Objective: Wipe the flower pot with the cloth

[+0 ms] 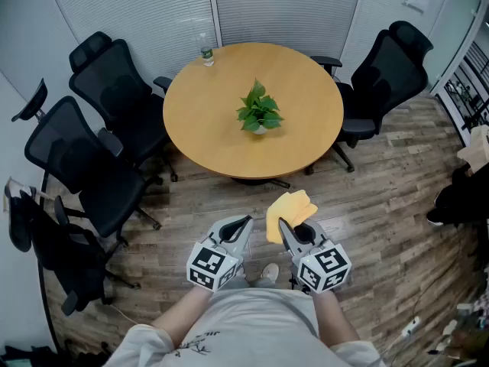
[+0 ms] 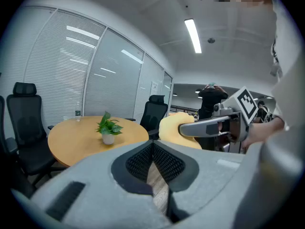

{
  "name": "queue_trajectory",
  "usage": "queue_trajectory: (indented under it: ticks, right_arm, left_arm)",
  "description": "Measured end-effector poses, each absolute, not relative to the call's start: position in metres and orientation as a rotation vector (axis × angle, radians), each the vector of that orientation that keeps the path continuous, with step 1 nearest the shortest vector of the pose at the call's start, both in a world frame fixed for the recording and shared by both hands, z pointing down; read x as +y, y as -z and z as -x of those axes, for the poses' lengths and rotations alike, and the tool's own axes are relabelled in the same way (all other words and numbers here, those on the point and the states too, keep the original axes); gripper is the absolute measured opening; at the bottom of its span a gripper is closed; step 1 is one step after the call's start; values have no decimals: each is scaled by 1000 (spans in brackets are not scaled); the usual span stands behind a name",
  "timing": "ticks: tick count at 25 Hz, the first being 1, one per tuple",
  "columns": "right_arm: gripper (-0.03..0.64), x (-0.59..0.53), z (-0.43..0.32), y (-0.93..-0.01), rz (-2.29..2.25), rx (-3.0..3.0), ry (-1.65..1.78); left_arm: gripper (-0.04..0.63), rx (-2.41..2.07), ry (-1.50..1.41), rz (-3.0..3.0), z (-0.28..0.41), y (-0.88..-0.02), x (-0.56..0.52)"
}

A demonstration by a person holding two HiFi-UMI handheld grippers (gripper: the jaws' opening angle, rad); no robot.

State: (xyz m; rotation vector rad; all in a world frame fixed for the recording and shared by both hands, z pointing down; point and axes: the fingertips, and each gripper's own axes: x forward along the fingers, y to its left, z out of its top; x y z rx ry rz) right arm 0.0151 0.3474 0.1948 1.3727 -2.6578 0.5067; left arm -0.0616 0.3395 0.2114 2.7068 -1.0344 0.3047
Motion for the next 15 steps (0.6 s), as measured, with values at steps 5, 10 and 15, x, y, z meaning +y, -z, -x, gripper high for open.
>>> queue_trajectory:
  ticks: [5,10,15]
  right_arm:
    - [54,346,-12,-196,-1355,-2665,-500]
    - [54,341,-13,-195,-1337,-2671,-483]
    - [55,339,-16,-196,-1296,-2684,-471]
  left_arm:
    - [11,-1047,-304,-2704,63,-211,337]
    - [11,-1073,-296,-2696,64,-211,333]
    - [11,-1076,-285,-2706,59,-207,331]
